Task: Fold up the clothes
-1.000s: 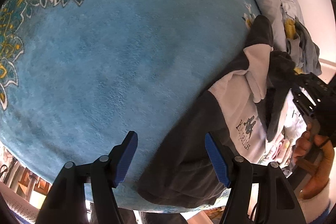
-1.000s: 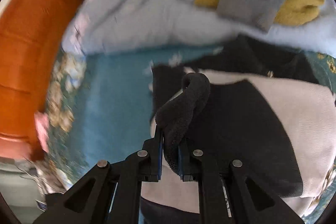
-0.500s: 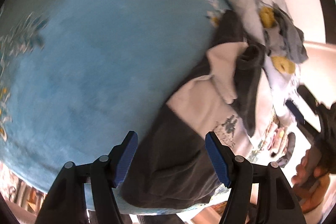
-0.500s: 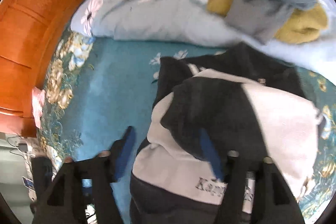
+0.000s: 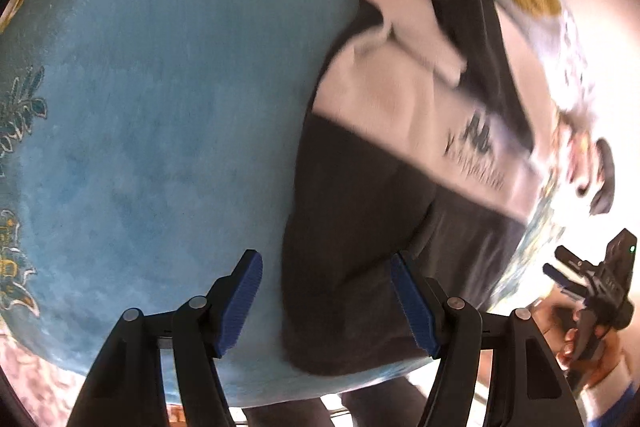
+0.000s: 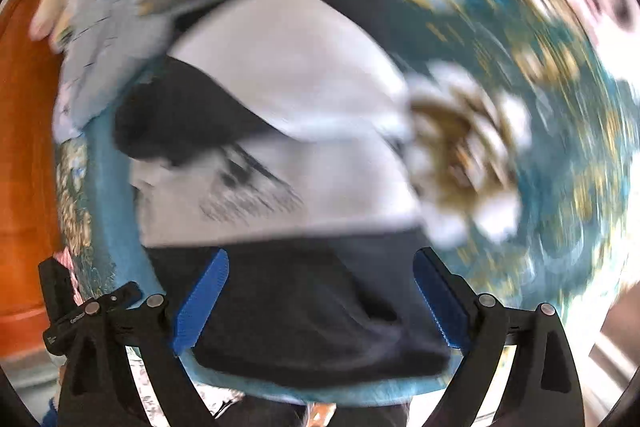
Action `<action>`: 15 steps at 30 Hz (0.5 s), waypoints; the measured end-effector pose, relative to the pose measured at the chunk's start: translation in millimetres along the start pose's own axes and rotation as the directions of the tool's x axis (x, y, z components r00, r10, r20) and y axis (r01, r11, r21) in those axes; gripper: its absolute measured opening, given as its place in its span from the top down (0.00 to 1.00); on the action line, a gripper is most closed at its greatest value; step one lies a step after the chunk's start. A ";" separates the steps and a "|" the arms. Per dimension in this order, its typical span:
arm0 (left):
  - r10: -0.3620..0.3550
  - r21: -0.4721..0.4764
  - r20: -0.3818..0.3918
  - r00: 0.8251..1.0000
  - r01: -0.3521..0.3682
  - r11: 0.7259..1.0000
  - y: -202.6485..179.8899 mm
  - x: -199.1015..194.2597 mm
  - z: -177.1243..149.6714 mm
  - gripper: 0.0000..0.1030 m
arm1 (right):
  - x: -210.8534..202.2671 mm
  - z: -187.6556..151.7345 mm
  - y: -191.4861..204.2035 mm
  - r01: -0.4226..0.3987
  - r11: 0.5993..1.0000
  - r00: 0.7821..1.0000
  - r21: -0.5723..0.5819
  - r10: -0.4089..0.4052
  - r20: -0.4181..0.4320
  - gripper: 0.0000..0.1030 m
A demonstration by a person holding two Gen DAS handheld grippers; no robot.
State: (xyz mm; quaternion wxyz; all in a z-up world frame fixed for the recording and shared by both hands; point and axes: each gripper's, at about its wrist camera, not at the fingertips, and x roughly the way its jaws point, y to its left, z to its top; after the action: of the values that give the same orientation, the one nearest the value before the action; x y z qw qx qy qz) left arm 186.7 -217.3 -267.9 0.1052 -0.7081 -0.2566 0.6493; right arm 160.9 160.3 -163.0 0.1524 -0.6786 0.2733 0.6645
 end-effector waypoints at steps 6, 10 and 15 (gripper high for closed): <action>0.097 -0.015 -0.010 0.995 -0.097 0.995 -5.0 25.5 -32.5 0.31 | 14.7 -34.1 -45.6 -0.033 0.999 0.998 -0.009 0.032 -0.054 0.09; 0.101 -0.079 -0.013 0.995 -0.101 0.992 -3.9 39.2 -53.3 0.26 | 33.8 -46.2 -56.4 -0.034 0.992 0.993 -0.118 0.021 -0.114 0.09; 0.131 -0.111 0.020 0.991 -0.128 0.986 -6.8 49.1 -70.9 0.23 | 53.5 -61.4 -60.9 0.005 0.962 0.989 -0.272 -0.045 -0.141 0.09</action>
State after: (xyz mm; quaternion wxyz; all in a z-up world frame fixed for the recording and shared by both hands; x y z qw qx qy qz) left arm 255.4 -173.9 -297.6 0.0202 -0.7191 -0.2466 0.6494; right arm 244.4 165.3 -221.0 0.0462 -0.7433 0.1814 0.6422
